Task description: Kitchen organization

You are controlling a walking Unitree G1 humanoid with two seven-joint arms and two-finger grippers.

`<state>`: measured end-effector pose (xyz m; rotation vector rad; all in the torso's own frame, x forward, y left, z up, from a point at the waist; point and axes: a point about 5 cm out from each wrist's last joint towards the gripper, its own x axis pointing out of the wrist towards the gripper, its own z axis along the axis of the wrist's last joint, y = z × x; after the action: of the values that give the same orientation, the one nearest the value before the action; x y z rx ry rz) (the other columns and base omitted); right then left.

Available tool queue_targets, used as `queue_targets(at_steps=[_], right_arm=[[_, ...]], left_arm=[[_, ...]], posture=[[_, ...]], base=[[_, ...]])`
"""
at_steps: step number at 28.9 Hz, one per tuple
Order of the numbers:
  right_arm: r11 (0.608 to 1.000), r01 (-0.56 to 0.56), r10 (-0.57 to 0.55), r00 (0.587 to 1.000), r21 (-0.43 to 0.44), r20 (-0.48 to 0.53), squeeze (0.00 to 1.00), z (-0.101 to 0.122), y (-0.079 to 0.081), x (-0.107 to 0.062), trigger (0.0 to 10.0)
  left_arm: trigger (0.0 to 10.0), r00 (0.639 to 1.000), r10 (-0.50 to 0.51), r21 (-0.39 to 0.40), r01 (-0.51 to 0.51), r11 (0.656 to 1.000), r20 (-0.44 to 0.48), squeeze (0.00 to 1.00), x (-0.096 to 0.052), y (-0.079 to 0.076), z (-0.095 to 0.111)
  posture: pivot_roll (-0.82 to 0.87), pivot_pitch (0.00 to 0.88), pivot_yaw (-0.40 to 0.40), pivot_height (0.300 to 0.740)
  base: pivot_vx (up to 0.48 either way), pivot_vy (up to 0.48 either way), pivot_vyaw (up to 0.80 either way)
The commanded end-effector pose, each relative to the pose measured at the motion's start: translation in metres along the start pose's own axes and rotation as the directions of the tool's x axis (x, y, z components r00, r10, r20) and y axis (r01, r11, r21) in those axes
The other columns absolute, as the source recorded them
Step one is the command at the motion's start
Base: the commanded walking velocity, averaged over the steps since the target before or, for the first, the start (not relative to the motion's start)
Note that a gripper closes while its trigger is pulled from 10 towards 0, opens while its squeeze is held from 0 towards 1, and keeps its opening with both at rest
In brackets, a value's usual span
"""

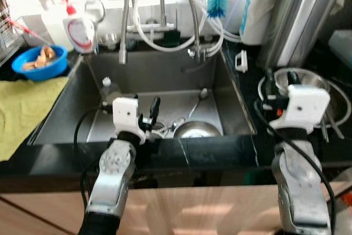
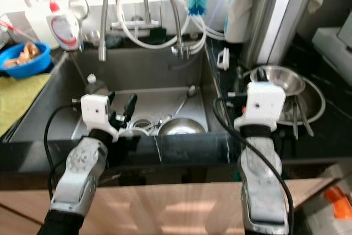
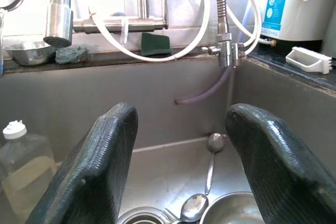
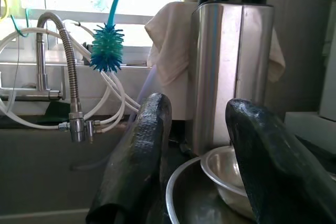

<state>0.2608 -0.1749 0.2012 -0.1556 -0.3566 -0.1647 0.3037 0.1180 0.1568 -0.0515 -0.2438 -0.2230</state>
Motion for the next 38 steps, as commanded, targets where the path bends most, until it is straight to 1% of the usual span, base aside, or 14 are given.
queue_targets(at_steps=[1, 2, 3, 5, 7, 13, 16, 17, 19, 25, 29, 38], right_arm=[[1.0, 0.018, -0.018, 1.0, 0.0, 0.007, 0.0, 0.004, 0.001, -0.006, 10.0], [1.0, 0.026, -0.026, 1.0, 0.002, 0.001, 0.0, 0.004, 0.0, -0.009, 10.0], [0.999, 0.043, -0.043, 0.999, 0.01, -0.014, 0.0, 0.001, -0.002, -0.016, 10.0], [0.999, 0.044, -0.044, 0.998, 0.007, -0.04, 0.0, -0.002, -0.003, -0.022, 10.0], [0.999, 0.045, -0.045, 0.997, 0.003, -0.067, 0.0, -0.005, -0.004, -0.025, 10.0], [0.999, 0.04, -0.04, 0.997, 0.002, -0.066, 0.0, -0.004, -0.005, -0.023, 10.0], [0.999, 0.027, -0.026, 0.998, 0.018, -0.062, 0.0, -0.003, -0.001, -0.021, 10.0], [0.999, 0.033, -0.031, 0.998, 0.039, -0.059, 0.0, -0.002, 0.001, -0.02, 10.0], [0.998, 0.034, -0.031, 0.998, 0.053, -0.057, 0.0, -0.002, 0.002, -0.019, 10.0], [0.997, 0.01, -0.006, 0.999, 0.074, -0.052, 0.0, 0.001, 0.012, -0.019, 10.0], [0.996, 0.013, -0.007, 0.998, 0.093, -0.06, 0.0, 0.0, 0.014, -0.02, 10.0], [0.997, 0.0, 0.003, 0.999, 0.079, -0.05, 0.0, 0.001, 0.015, -0.018, 10.0]], left_arm=[[10.0, 1.0, -0.001, 0.004, 0.001, 1.0, 0.003, 0.0, 0.001, 0.003, 0.001], [10.0, 1.0, -0.001, 0.005, 0.001, 1.0, 0.003, 0.0, 0.0, 0.004, 0.001], [10.0, 1.0, 0.001, 0.007, -0.001, 1.0, 0.002, 0.0, 0.0, 0.004, 0.002], [10.0, 1.0, 0.003, 0.01, -0.003, 1.0, -0.002, 0.0, -0.001, 0.006, 0.001], [10.0, 1.0, 0.004, 0.01, -0.004, 1.0, -0.004, 0.0, -0.001, 0.006, 0.001], [10.0, 1.0, 0.001, 0.008, -0.001, 1.0, -0.005, 0.0, -0.001, 0.004, 0.001], [10.0, 1.0, -0.001, 0.007, 0.001, 1.0, -0.006, 0.0, 0.0, 0.004, 0.001], [10.0, 1.0, 0.0, 0.006, 0.0, 1.0, -0.006, 0.0, 0.0, 0.004, 0.001], [10.0, 1.0, 0.001, 0.006, -0.001, 1.0, -0.006, 0.0, 0.0, 0.004, 0.001], [10.0, 1.0, 0.007, -0.009, -0.007, 1.0, -0.01, 0.0, 0.0, 0.005, 0.001], [10.0, 1.0, 0.008, -0.013, -0.008, 1.0, -0.008, 0.0, 0.001, 0.005, 0.002], [10.0, 1.0, 0.003, 0.003, -0.003, 1.0, -0.009, 0.0, 0.001, 0.005, 0.001]], posture=[[-0.13, 0.0, 0.068, 0.74], [-0.13, 0.0, 0.069, 0.74], [-0.13, 0.0, 0.07, 0.74], [-0.13, 0.0, 0.071, 0.74], [-0.13, 0.0, 0.074, 0.74], [-0.14, 0.0, 0.076, 0.74], [-0.14, 0.0, 0.076, 0.74], [-0.13, 0.0, 0.076, 0.74], [-0.13, 0.0, 0.076, 0.74], [-0.13, 0.0, 0.077, 0.74], [-0.13, 0.0, 0.078, 0.74], [-0.13, 0.0, 0.08, 0.74]], base=[[0.0, 0.0, 0.0], [0.0, 0.0, 0.0], [0.0, 0.0, 0.0], [0.0, 0.0, 0.0], [0.0, 0.0, 0.0], [0.0, 0.0, 0.0], [0.0, 0.0, 0.0], [0.0, 0.0, 0.0], [0.0, 0.0, 0.0], [0.0, 0.0, 0.0], [0.0, 0.0, 0.0], [0.0, 0.0, 0.0]])
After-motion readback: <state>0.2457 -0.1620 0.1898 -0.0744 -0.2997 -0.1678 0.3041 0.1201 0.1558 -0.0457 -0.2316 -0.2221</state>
